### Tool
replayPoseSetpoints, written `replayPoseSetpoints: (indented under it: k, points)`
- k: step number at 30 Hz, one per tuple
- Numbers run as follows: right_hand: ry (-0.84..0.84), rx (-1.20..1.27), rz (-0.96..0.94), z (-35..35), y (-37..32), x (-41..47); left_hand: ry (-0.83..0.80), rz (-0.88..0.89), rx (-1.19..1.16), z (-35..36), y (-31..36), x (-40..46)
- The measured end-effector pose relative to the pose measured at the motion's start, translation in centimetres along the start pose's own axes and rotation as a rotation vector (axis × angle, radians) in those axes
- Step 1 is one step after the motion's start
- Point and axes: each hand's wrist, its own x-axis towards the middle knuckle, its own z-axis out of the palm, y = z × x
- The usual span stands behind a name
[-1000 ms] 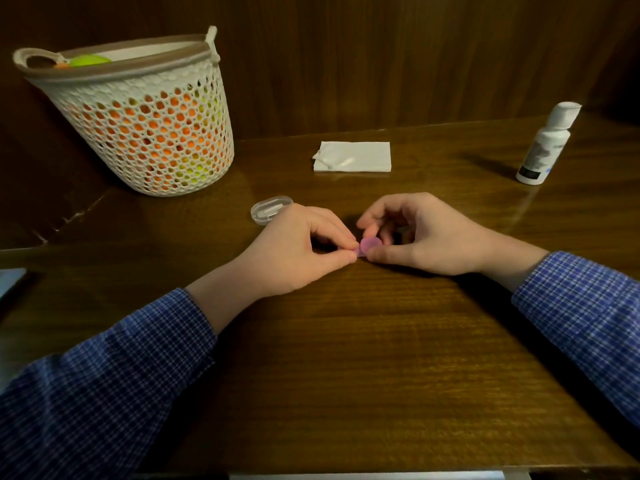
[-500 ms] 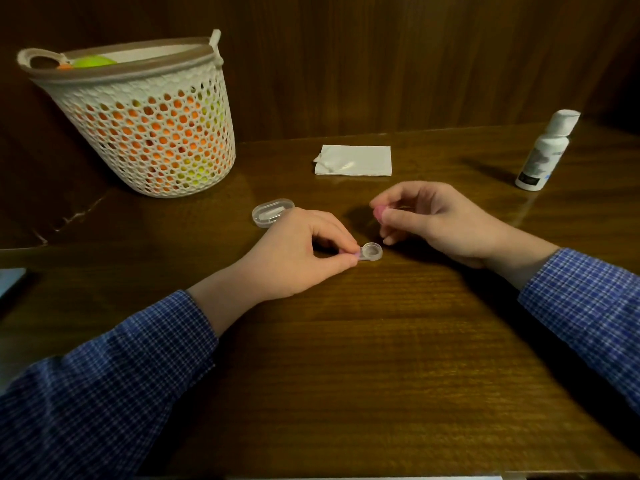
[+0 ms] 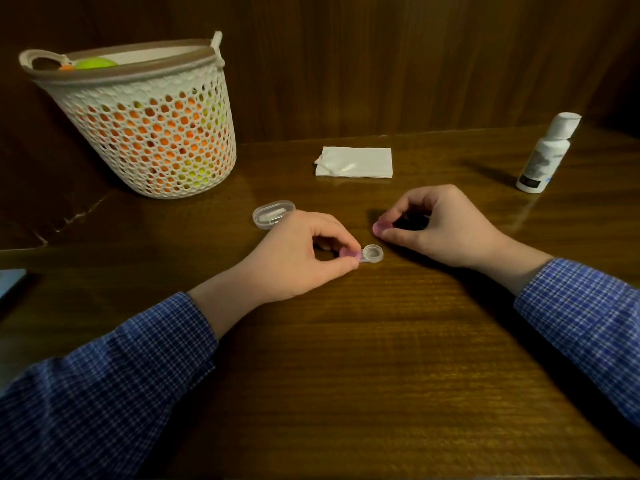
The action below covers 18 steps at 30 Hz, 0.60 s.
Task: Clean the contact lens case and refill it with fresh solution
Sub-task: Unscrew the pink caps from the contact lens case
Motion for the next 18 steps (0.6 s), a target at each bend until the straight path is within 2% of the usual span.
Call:
replayPoseSetpoints:
  k: [6,9,12,15,18]
  points:
    - [0.055,-0.014,0.024,-0.1,0.0,0.1,0.025,-0.010,-0.035,0.2,-0.1,-0.1]
    - [0.115,-0.014,-0.050,-0.3,-0.5,-0.2,0.027,-0.011,-0.055,0.2,-0.1,-0.1]
    - [0.008,-0.006,-0.200,-0.6,-1.4,-0.9,0.031,-0.002,-0.047,0.1,-0.1,-0.1]
    - [-0.116,-0.035,-0.191,-0.4,-1.8,-1.3,0.026,0.001,-0.046,0.1,-0.2,-0.2]
    - [-0.123,-0.071,-0.178,-0.2,-1.7,-1.3,0.006,-0.004,-0.044,0.1,-0.2,-0.3]
